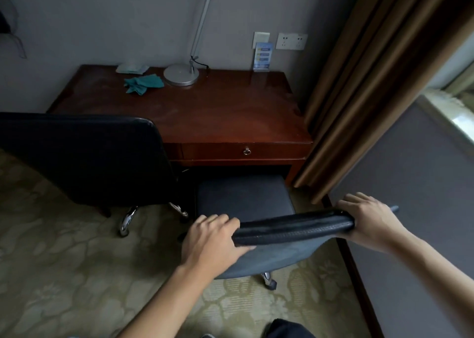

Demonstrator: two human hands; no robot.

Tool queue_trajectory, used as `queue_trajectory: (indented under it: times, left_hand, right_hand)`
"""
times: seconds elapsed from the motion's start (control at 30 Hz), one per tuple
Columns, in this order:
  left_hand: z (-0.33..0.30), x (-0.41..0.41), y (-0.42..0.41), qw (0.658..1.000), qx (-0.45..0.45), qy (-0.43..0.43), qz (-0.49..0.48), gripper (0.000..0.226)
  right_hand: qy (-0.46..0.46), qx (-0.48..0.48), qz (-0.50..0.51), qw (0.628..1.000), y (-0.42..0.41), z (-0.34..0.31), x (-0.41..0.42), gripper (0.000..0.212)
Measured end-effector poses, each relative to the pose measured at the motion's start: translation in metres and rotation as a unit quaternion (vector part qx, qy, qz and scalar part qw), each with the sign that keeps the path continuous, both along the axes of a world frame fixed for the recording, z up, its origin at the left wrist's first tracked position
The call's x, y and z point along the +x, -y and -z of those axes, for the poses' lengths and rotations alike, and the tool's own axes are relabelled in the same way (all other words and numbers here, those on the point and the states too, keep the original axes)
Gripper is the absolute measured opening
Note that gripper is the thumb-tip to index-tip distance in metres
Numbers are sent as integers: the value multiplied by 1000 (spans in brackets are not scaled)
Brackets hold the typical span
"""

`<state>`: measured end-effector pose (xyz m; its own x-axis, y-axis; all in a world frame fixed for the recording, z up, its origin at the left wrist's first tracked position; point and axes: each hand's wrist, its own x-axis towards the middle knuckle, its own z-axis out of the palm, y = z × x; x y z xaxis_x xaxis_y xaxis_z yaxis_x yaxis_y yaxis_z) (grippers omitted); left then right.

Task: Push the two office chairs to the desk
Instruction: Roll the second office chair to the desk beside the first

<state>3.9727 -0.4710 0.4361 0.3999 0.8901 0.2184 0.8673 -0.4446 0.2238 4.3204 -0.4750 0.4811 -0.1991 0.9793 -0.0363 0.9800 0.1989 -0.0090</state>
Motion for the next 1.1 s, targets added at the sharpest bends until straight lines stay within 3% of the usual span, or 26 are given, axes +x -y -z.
queue_trajectory:
  times: [0.2, 0.33, 0.5, 0.87, 1.1]
  left_hand:
    - [-7, -17, -21, 999, -32, 4, -25, 52]
    - [-5, -34, -18, 998, -48, 18, -27, 47]
    - [3, -73, -13, 991, -64, 61, -97, 51]
    - [-7, -72, -55, 995, -69, 52, -54, 41]
    - [-12, -78, -111, 990, -105, 60, -66, 44]
  right_hand:
    - [13, 3, -8, 1000, -15, 2, -16, 53]
    - [-9, 27, 4, 1000, 5, 11, -28, 49]
    - [-19, 50, 0, 999, 17, 16, -35, 41]
    - [23, 14, 14, 1000, -27, 5, -29, 46]
    - [3, 52, -9, 999, -75, 12, -28, 48]
